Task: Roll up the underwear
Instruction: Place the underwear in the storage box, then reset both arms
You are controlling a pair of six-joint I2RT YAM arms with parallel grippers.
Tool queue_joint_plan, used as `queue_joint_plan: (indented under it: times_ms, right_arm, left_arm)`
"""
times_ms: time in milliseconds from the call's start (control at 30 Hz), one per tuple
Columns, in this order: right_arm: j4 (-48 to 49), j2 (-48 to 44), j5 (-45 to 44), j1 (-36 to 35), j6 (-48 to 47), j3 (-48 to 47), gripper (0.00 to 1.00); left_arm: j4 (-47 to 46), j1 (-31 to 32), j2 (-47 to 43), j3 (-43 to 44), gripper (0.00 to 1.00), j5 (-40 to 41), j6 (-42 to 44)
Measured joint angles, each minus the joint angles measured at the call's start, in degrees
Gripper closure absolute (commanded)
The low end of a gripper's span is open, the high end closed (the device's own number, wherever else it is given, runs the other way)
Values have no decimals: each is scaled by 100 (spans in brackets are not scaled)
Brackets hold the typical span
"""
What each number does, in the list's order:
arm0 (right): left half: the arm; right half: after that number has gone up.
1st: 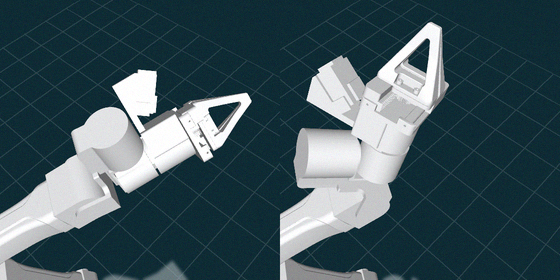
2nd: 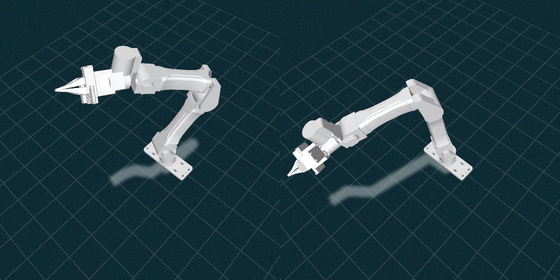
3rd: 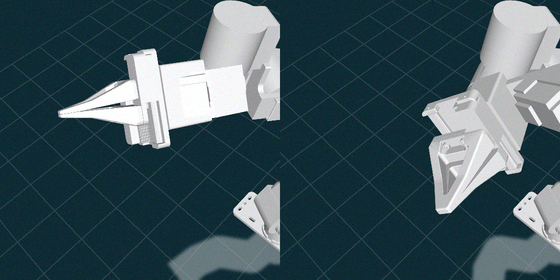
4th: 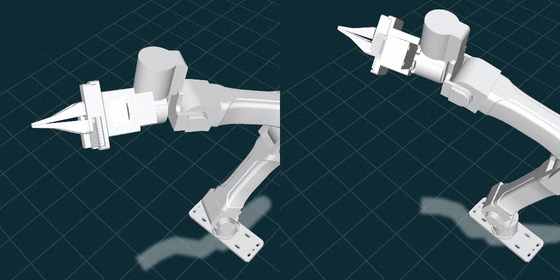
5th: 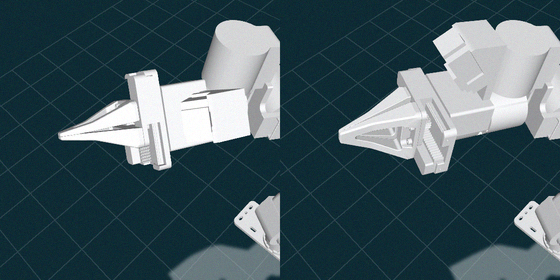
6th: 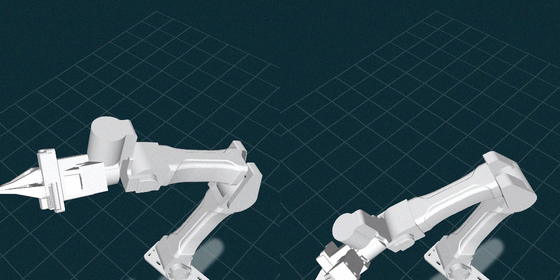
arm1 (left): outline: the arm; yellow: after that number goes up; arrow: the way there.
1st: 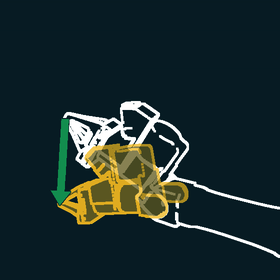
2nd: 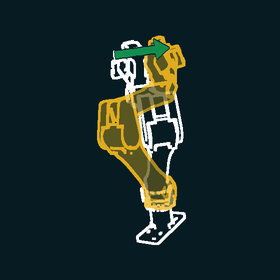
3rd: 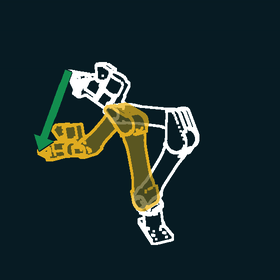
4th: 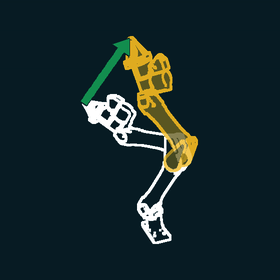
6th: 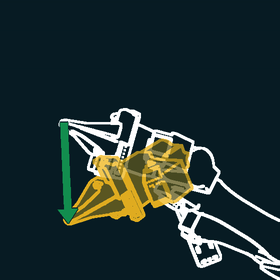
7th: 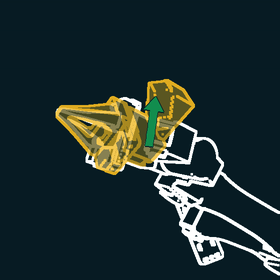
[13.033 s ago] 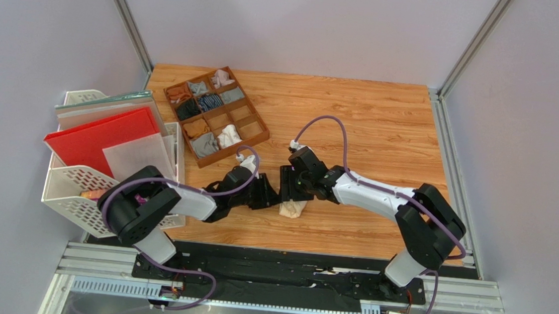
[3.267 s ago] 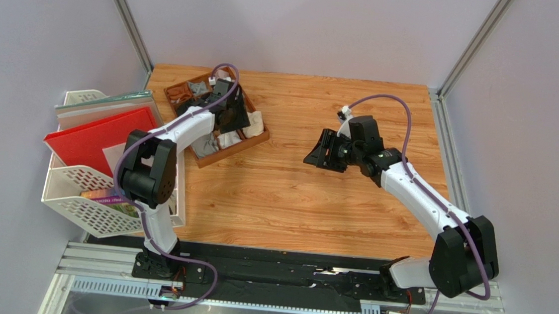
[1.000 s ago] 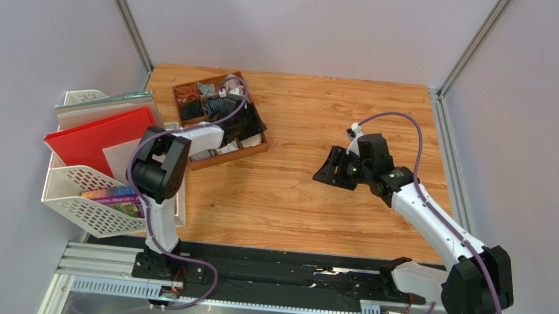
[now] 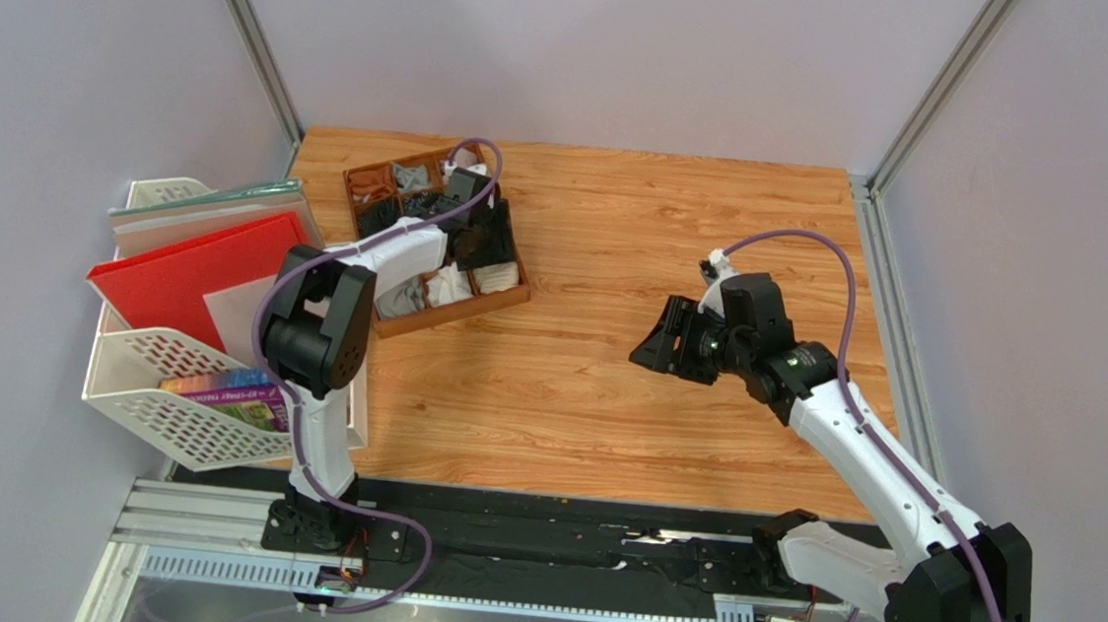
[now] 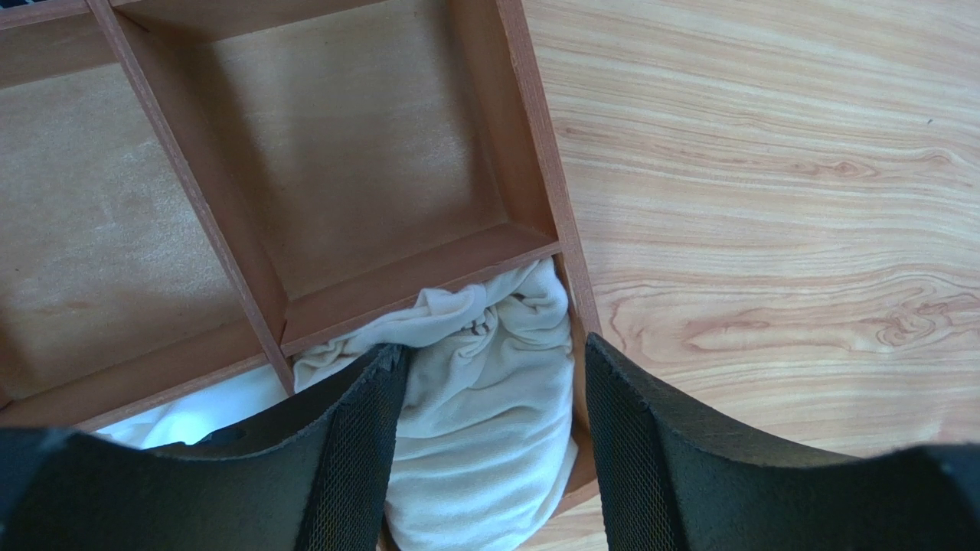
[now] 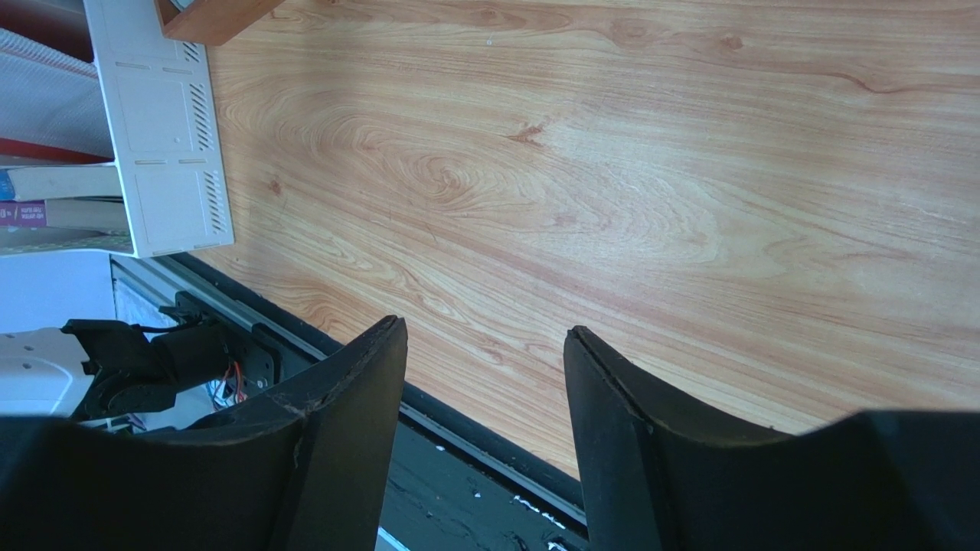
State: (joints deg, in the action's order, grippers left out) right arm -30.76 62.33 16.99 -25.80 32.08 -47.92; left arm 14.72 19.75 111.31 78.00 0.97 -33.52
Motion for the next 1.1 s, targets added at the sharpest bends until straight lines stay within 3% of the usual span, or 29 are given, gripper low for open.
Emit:
queue_joint_plan:
  times_ms: [333,500,733,867,1100]
  right_arm:
    - [-39,-186,-7,0,0,2,42]
    - [-168,-369,-109,0,-4,2,41]
    - [-291,-601,-540,210,-74,127,41]
    - [-326,-678,-815,560,-157,313,41]
    - [-345,-1279,-1104,1027,-260,632,41]
  left_arm:
    - [-190,22,-15,-120,34,-2,-13]
    - [-153,55,-437,-291,31,-2,138]
    - [238,101,-2629,-721,31,39,566]
    - [313,157,-4323,-1475,29,-9,706]
    - [1008,195,-6035,-2887,28,-66,713]
